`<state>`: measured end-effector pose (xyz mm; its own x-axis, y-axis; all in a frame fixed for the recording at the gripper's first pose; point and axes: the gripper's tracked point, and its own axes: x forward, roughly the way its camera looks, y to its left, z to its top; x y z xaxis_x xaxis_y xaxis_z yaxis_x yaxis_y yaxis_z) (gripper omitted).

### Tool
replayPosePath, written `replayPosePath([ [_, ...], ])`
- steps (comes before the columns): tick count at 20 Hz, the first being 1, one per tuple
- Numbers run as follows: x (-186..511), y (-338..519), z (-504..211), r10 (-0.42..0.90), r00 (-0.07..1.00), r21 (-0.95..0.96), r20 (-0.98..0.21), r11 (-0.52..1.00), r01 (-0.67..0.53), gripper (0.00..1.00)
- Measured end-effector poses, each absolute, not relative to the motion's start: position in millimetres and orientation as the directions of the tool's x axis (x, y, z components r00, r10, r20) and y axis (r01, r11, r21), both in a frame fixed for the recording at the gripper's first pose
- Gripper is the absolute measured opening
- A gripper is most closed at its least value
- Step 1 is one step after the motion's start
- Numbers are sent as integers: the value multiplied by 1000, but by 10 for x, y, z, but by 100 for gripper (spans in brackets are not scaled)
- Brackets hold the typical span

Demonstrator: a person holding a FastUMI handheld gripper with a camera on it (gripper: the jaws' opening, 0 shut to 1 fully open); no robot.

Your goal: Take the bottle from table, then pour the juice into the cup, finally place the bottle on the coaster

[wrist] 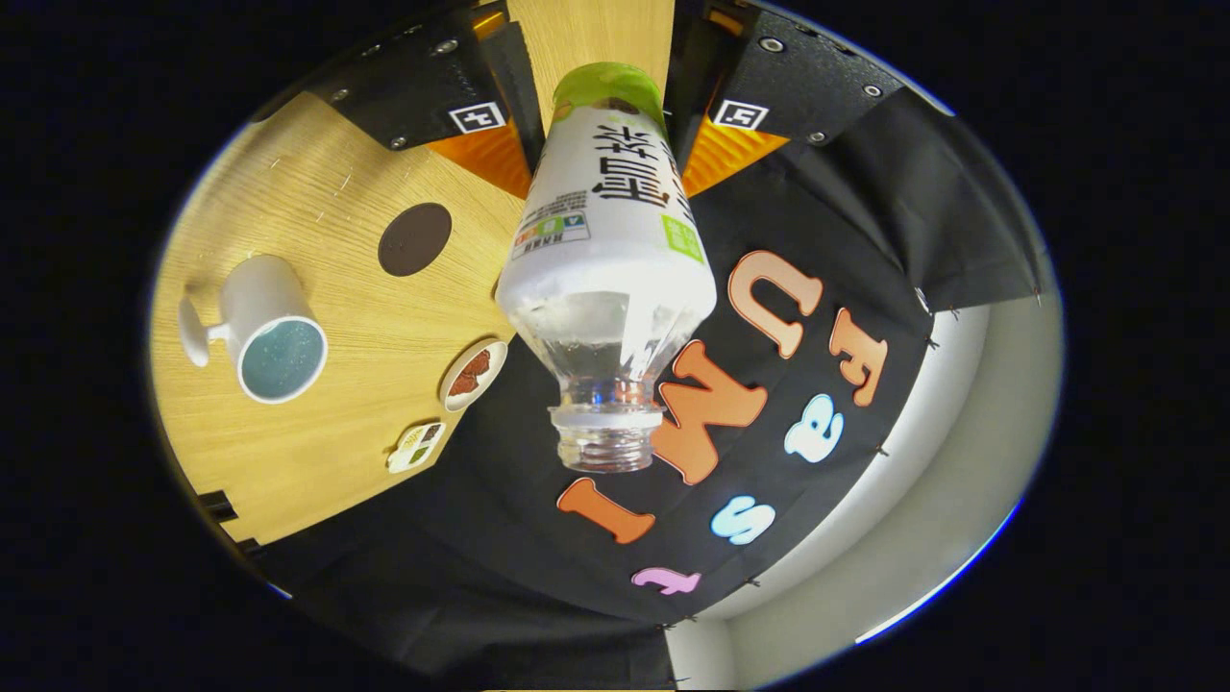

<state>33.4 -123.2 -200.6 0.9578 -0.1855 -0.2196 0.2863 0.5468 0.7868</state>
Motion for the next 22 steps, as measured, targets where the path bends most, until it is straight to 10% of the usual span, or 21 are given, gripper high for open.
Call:
replayPosePath([
  [22, 574, -1755, -2054, -218, 954, 978, -208, -22, 208, 64],
])
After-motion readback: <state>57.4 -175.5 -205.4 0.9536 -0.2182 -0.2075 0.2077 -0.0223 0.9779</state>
